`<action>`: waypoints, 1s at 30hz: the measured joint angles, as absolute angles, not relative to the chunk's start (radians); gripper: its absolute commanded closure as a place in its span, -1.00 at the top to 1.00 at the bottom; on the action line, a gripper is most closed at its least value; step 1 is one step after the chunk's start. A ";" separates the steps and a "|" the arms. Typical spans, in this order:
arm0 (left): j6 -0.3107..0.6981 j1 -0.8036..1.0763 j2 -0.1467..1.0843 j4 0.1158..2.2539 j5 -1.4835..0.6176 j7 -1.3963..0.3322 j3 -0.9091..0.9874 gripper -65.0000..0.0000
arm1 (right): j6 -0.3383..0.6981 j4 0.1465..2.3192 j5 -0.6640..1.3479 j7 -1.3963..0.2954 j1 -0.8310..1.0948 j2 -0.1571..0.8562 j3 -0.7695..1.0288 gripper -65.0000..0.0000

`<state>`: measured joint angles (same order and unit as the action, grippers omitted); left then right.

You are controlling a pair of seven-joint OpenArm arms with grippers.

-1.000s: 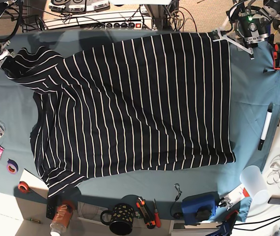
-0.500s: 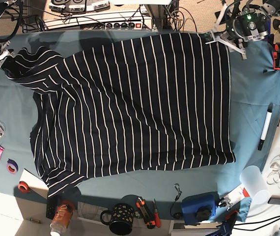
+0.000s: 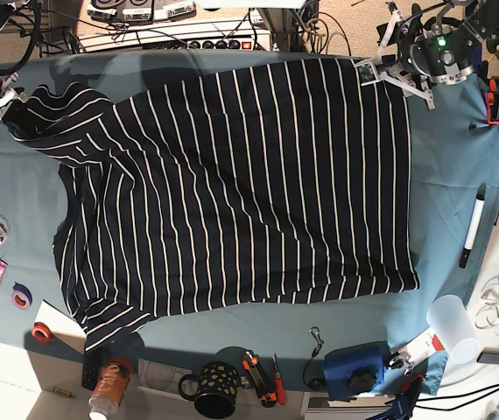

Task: Layout the t-shirt on the table in an organized manner, then fold the t-shirt properly
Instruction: 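Drag the shoulder corner with the left gripper to square the shirt, then grasp the shirt collar edge with both grippers and lift it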

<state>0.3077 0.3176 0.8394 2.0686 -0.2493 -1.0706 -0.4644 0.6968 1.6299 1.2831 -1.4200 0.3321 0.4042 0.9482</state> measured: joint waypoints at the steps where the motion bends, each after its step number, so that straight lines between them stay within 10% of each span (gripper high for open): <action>1: 0.308 0.312 0.839 2.069 -0.249 -1.073 -0.465 -0.09 | 0.697 1.630 1.283 -1.420 0.332 0.404 0.948 -1.00; 7: 0.308 0.234 0.847 2.104 -0.285 -1.166 -0.466 -0.99 | 0.697 1.630 1.282 -1.420 0.332 0.404 0.948 -1.00; 30: 0.200 0.196 0.881 2.138 -0.123 -1.091 -0.432 -1.00 | 0.697 1.630 1.283 -1.417 0.332 0.405 0.948 -1.00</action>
<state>0.2001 0.1963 0.8810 2.1376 -0.1230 -1.0912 -0.4324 0.6968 1.6299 1.2827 -1.4170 0.3321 0.4049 0.9482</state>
